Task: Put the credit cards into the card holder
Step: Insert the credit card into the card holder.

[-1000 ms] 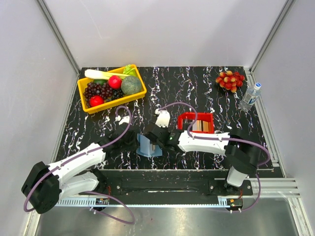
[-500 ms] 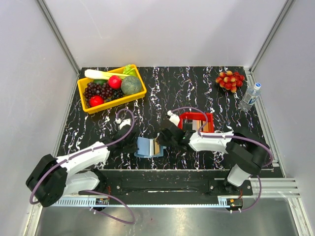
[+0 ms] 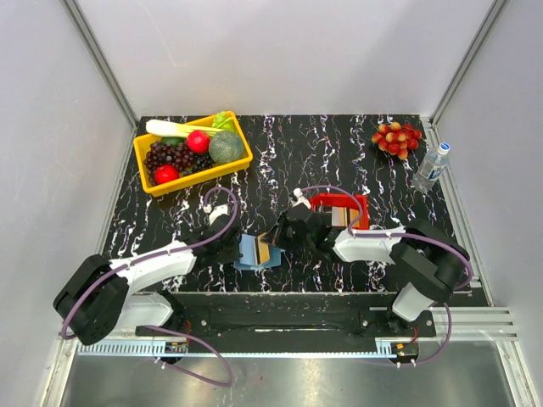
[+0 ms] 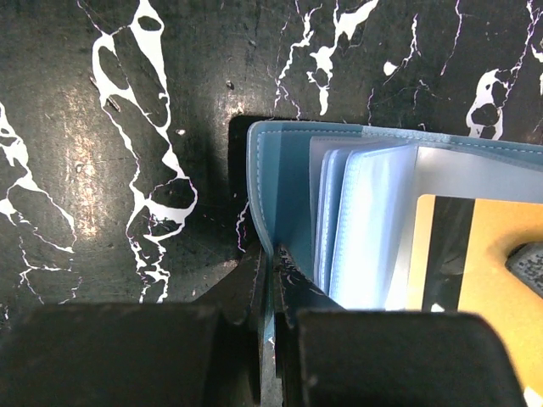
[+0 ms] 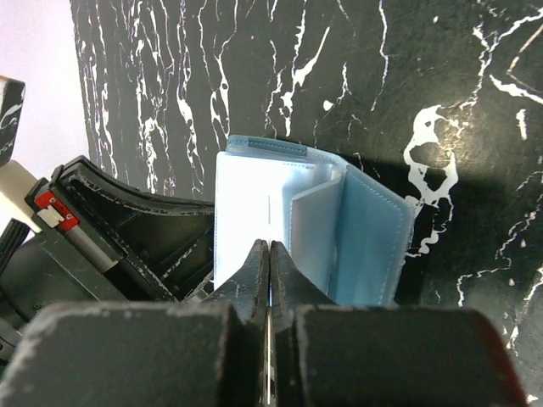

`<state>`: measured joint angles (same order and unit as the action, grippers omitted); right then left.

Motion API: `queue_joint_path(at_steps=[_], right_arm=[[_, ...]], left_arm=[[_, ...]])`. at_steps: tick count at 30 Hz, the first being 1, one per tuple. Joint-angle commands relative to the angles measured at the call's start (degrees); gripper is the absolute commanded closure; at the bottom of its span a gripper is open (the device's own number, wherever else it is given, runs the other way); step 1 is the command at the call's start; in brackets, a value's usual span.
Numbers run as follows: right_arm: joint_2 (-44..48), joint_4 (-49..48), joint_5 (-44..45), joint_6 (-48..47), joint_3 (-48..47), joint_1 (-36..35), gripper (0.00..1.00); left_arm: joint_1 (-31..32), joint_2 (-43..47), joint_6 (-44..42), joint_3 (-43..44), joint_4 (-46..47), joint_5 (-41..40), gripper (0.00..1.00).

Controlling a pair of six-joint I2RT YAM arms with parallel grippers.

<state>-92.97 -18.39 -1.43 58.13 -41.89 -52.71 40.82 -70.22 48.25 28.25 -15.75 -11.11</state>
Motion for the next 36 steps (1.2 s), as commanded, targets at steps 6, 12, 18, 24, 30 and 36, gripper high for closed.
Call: queue_joint_path(at_steps=[6,12,18,24,30,36], right_arm=[[0.68,4.85,5.12,1.29,0.32,1.47,1.00],[-0.90,-0.14,3.63,1.81,2.07,1.47,1.00],[-3.44,-4.62,2.05,2.60,2.60,1.47,1.00],[-4.59,-9.81,-0.15,3.92,3.48,1.99,1.00],[-5.64,-13.52,-1.47,5.15,5.07,2.78,1.00],[-6.70,-11.76,-0.33,3.22,4.45,3.49,1.00]], left_arm=[[0.14,-1.15,0.00,-0.30,-2.80,-2.33,1.00],[0.14,-0.71,0.27,-0.92,-2.27,-2.16,1.00],[0.14,-1.68,-0.09,-1.00,-2.01,-2.07,1.00],[0.14,-2.29,-0.26,-0.92,-2.01,-2.07,1.00],[0.14,-2.38,-0.17,-0.83,-2.01,-1.81,1.00],[0.14,-2.30,-0.61,-0.91,-2.18,-1.89,1.00]])
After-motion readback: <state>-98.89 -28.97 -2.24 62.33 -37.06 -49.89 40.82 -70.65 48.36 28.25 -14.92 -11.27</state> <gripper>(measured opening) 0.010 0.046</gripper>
